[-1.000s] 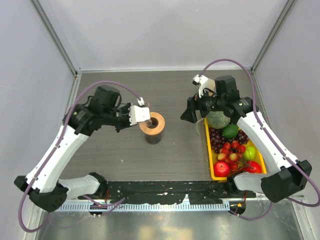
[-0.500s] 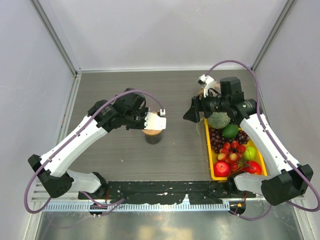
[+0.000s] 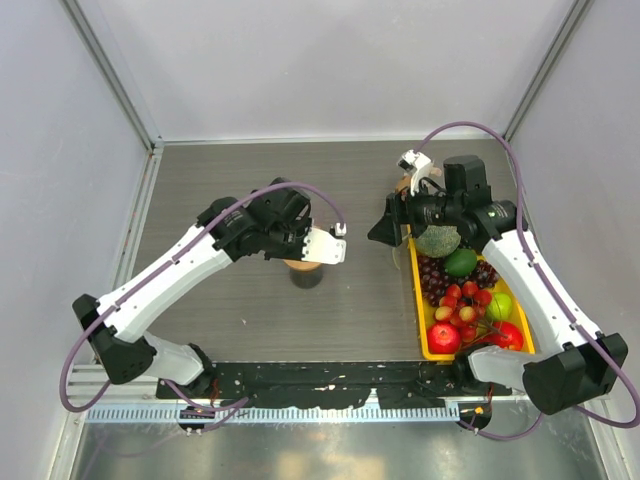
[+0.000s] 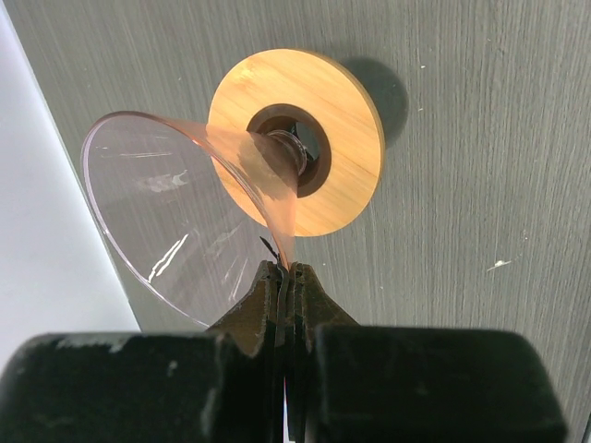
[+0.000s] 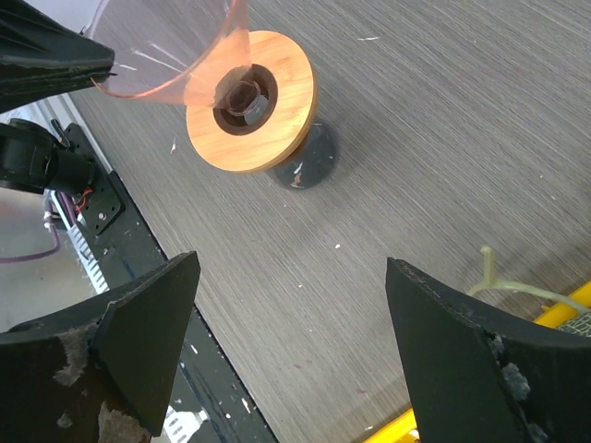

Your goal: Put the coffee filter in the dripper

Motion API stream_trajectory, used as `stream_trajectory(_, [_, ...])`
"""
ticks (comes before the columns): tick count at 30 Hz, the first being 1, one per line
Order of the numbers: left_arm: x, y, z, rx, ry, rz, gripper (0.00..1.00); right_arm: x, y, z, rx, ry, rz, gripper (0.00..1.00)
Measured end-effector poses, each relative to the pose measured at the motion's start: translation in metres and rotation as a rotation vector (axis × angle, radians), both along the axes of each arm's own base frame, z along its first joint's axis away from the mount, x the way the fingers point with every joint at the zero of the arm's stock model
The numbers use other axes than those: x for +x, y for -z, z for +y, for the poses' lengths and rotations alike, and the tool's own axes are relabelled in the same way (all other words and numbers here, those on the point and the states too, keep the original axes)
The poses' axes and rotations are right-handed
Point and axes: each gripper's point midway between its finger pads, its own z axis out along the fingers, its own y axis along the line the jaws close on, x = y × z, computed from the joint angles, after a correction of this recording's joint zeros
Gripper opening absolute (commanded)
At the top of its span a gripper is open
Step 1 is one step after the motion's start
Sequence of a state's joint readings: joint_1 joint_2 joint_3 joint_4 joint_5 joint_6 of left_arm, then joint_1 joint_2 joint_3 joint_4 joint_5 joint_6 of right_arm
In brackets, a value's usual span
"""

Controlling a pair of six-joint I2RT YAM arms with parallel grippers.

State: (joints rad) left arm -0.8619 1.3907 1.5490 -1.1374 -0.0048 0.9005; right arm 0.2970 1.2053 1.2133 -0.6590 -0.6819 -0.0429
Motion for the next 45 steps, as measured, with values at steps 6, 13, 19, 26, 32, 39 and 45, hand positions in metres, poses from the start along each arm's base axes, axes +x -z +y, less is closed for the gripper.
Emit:
stream_trajectory(6, [0.0, 0.007, -0.004, 0.018, 0.003, 0.011, 0.0, -0.001, -0.003, -0.001, 0.006, 0.001, -0.006, 0.89])
stream_trajectory(13, [-0.004, 0.011, -0.008, 0.028, 0.014, 0.019, 0.0, -0.002, -0.003, -0.001, 0.01, -0.003, -0.005, 0.89])
stream_trajectory(19, [-0.003, 0.02, -0.009, 0.044, 0.0, 0.031, 0.05, -0.002, -0.001, -0.002, 0.009, -0.001, 0.0, 0.89])
stream_trajectory(26, [-0.002, 0.022, -0.01, 0.039, -0.004, 0.031, 0.75, -0.003, -0.001, -0.001, 0.013, -0.004, 0.003, 0.89])
stream_trajectory(32, [-0.01, 0.009, -0.013, -0.029, -0.018, 0.047, 0.9, -0.003, -0.001, -0.001, 0.019, -0.006, 0.009, 0.89])
stream_trajectory(39, [-0.011, -0.065, 0.013, -0.438, -0.226, 0.105, 0.83, 0.003, -0.013, 0.006, 0.055, -0.007, 0.01, 0.84])
stream_trajectory(45, [0.018, -0.086, 0.066, -0.869, -0.593, 0.21, 0.79, 0.019, -0.013, 0.03, 0.083, -0.031, 0.045, 0.79])
